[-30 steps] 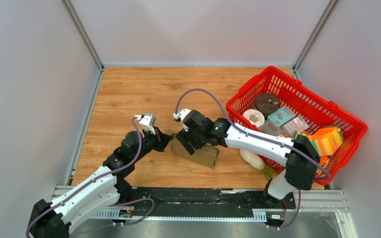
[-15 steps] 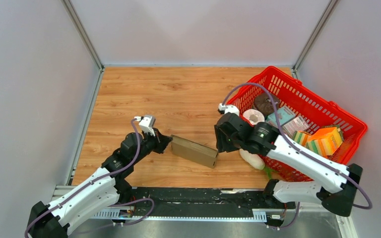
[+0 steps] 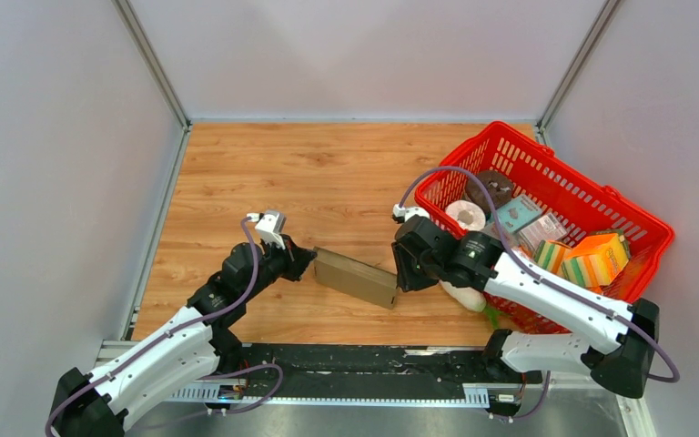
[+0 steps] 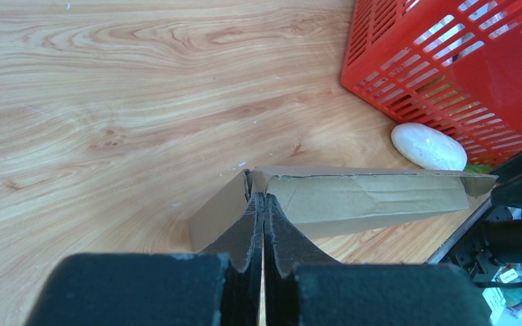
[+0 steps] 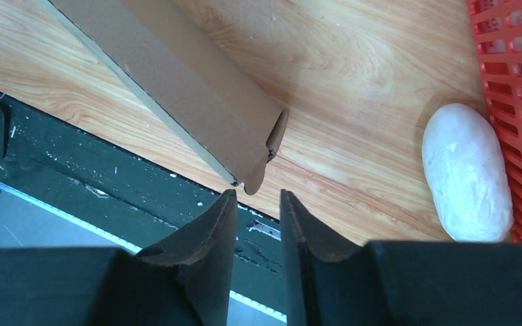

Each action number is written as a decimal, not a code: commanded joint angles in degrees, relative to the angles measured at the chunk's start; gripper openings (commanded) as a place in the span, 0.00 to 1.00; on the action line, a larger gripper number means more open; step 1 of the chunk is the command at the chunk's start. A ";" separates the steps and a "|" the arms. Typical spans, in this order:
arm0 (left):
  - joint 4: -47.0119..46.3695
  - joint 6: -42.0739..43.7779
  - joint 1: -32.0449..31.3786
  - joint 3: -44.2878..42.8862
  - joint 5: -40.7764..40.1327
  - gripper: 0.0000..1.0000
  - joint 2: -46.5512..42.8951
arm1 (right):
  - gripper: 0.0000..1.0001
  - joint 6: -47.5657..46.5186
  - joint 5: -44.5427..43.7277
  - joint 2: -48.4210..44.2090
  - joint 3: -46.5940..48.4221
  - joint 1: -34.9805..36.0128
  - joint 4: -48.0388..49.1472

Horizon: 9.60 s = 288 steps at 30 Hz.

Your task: Fold the paper box

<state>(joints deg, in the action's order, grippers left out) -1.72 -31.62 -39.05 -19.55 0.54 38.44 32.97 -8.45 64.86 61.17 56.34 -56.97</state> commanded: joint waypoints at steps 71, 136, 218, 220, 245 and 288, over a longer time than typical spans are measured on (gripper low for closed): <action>3.56 -2.49 -1.20 2.85 -0.36 0.00 -2.58 | 0.05 16.97 -10.72 2.56 -7.02 7.29 8.44; 5.06 -2.66 -1.29 2.68 -1.94 0.00 -3.63 | 0.64 -37.45 -36.02 20.22 1.41 22.15 23.66; 12.79 5.86 -0.33 -14.29 -0.80 0.20 6.21 | 0.66 -36.57 -34.97 18.46 -1.93 22.50 27.26; 12.79 5.95 -0.42 -14.29 -0.80 0.17 6.47 | 0.66 -36.57 -34.97 18.37 -1.93 22.59 27.18; 18.06 4.53 -9.73 -6.90 -19.26 0.00 0.07 | 0.66 -35.87 -33.74 19.25 -2.98 22.24 27.79; 20.87 5.51 -9.64 -15.60 -18.47 0.12 6.55 | 0.65 -36.31 -32.86 19.43 -2.19 22.24 27.35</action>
<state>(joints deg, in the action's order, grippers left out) 19.59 -25.63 -48.75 -33.39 -17.69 43.42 -3.86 -41.34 84.29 58.30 78.81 -30.15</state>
